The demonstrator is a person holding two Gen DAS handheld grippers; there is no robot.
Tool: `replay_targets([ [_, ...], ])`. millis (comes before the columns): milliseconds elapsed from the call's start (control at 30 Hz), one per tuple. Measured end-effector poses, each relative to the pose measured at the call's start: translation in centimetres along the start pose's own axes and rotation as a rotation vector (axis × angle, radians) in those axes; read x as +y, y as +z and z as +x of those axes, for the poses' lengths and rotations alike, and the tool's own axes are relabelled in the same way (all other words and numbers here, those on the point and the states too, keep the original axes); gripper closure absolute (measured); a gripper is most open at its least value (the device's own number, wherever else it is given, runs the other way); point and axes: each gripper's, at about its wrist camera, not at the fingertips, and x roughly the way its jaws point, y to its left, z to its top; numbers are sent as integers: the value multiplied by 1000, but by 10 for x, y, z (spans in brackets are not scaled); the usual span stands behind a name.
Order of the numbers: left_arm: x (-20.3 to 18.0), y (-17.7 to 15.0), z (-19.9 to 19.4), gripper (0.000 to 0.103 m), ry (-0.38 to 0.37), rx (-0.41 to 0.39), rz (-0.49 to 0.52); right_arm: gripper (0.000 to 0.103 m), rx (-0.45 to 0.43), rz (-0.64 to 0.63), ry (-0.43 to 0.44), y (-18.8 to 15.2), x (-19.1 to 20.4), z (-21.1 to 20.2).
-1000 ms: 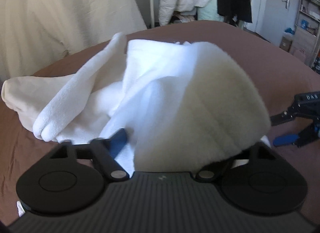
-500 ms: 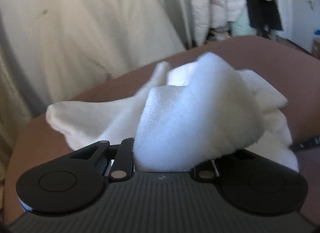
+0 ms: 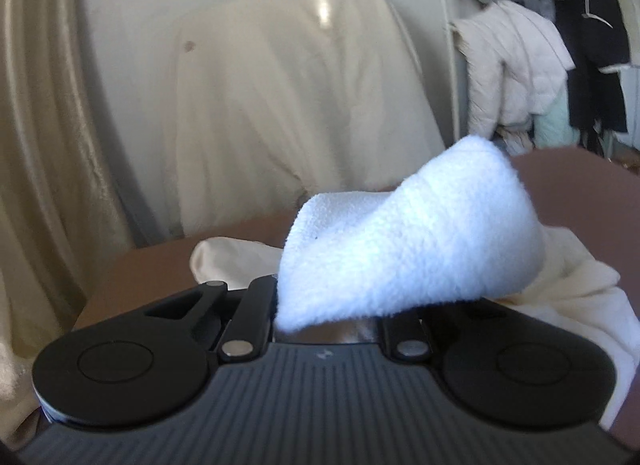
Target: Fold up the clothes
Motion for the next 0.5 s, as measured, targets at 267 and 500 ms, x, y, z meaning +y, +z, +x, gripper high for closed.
replay_targets([
  [267, 28, 16, -22, 91, 119, -94, -14, 82, 199, 107, 274, -24, -12, 13],
  [500, 84, -23, -11, 91, 43, 263, -226, 41, 389, 186, 341, -82, 15, 63],
])
